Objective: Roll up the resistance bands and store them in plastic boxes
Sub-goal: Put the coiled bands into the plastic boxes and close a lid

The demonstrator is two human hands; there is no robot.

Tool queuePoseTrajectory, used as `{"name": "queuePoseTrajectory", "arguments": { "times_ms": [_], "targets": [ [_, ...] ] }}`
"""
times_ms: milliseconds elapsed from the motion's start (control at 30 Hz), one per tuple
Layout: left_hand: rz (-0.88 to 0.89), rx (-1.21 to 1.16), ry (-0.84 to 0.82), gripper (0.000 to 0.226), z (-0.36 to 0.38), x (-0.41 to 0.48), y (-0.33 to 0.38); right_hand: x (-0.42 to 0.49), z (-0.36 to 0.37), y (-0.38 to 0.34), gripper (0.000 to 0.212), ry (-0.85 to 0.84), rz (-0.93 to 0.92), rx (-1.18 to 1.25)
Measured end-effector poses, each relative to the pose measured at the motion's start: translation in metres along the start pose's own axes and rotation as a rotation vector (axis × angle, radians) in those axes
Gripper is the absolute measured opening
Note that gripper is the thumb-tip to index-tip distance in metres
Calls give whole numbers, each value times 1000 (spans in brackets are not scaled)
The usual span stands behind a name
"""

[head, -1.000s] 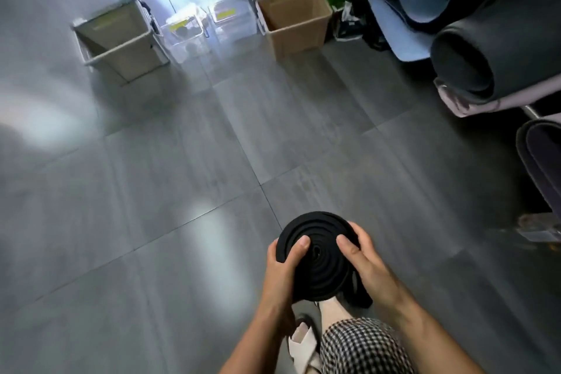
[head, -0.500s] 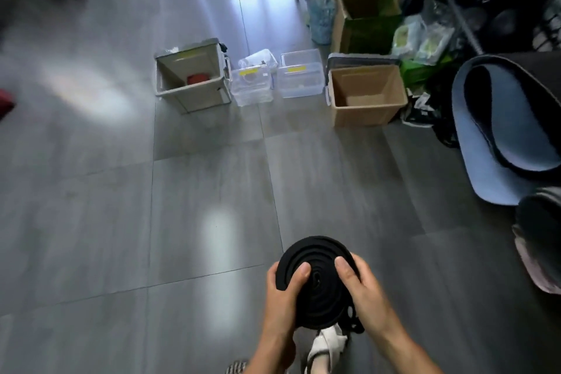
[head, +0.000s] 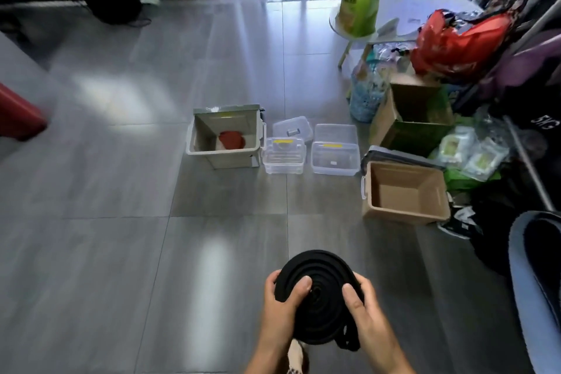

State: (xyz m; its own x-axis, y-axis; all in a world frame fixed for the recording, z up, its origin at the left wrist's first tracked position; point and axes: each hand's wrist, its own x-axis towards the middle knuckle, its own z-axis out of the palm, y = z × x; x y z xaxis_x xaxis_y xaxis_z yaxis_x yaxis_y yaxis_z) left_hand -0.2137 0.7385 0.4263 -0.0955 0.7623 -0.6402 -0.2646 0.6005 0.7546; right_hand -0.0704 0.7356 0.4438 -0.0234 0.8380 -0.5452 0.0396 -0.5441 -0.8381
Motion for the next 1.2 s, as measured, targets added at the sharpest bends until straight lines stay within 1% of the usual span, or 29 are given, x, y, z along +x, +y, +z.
{"name": "queuePoseTrajectory", "arguments": {
  "times_ms": [33, 67, 100, 167, 200, 233, 267, 300, 333, 367, 400, 433, 467, 500, 533, 600, 633, 733, 767, 800, 867, 967, 1000, 1067, 1100, 1133, 1200],
  "targets": [
    [14, 17, -18, 74, 2, 14, 16, 14, 1, -16, 60, 12, -30, -27],
    [10, 26, -20, 70, 6, 24, 36, 27, 2, -30, 68, 27, -35, -39],
    [14, 21, -18, 65, 10, 35, 53, 41, 4, -45, 59, 23, -23, -15],
    [26, 2, -25, 48, 20, 60, 85, 69, 4, -70, 22, 6, -5, 26],
    [19, -4, -17, 39, 27, 72, 98, 84, 2, -82, 18, 5, 2, 39],
    [17, -14, -13, 34, 33, 85, 110, 100, -1, -92, 19, 2, 8, 55],
    [12, -27, -6, 35, 38, 99, 121, 116, -4, -101, 20, -1, 4, 71],
    [11, -36, 0, 42, 44, 113, 131, 133, -6, -112, 23, -7, -1, 77],
    [10, -39, 10, 50, 48, 129, 141, 151, -5, -124, 33, -25, -1, 74],
    [15, -44, 27, 56, 50, 146, 150, 170, -4, -134, 53, -43, 1, 69],
    [13, -60, 42, 58, 54, 163, 161, 190, -2, -143, 74, -42, 16, 62],
    [6, -85, 64, 55, 58, 182, 169, 212, -1, -150, 88, -37, 23, 57],
    [-5, -101, 89, 51, 62, 202, 177, 235, 0, -157, 93, -40, 27, 52],
    [-20, -111, 106, 46, 65, 221, 185, 257, 1, -162, 93, -44, 36, 41],
    [-35, -113, 129, 46, 67, 238, 195, 278, 3, -170, 91, -49, 53, 21],
    [-45, -103, 168, 62, 71, 275, 210, 316, 5, -185, 81, -70, 78, -14],
    [-60, -101, 183, 65, 72, 292, 217, 335, 6, -193, 73, -75, 88, -21],
    [-95, -141, 224, 43, 77, 343, 233, 388, 13, -216, 37, -79, 116, -41],
    [-99, -147, 232, 41, 78, 358, 238, 408, 15, -217, 31, -86, 134, -37],
    [-100, -141, 243, 43, 77, 375, 242, 426, 19, -220, 31, -96, 150, -28],
    [-109, -123, 273, 57, 75, 409, 248, 461, 25, -222, 31, -87, 174, -54],
    [-170, -137, 283, 60, 66, 461, 246, 511, 38, -215, 31, -62, 237, -48],
    [-180, -133, 283, 72, 64, 480, 246, 530, 43, -213, 30, -44, 244, -55],
    [-196, -74, 292, 105, 56, 518, 236, 571, 54, -200, 29, -35, 274, -44],
    [-207, -62, 302, 111, 53, 539, 228, 591, 59, -192, 28, -32, 293, -38],
    [-228, -74, 314, 111, 49, 562, 216, 613, 63, -182, 27, -36, 300, -42],
    [-285, -119, 331, 103, 44, 603, 202, 657, 71, -154, 27, -51, 322, -55]
  ]
}}
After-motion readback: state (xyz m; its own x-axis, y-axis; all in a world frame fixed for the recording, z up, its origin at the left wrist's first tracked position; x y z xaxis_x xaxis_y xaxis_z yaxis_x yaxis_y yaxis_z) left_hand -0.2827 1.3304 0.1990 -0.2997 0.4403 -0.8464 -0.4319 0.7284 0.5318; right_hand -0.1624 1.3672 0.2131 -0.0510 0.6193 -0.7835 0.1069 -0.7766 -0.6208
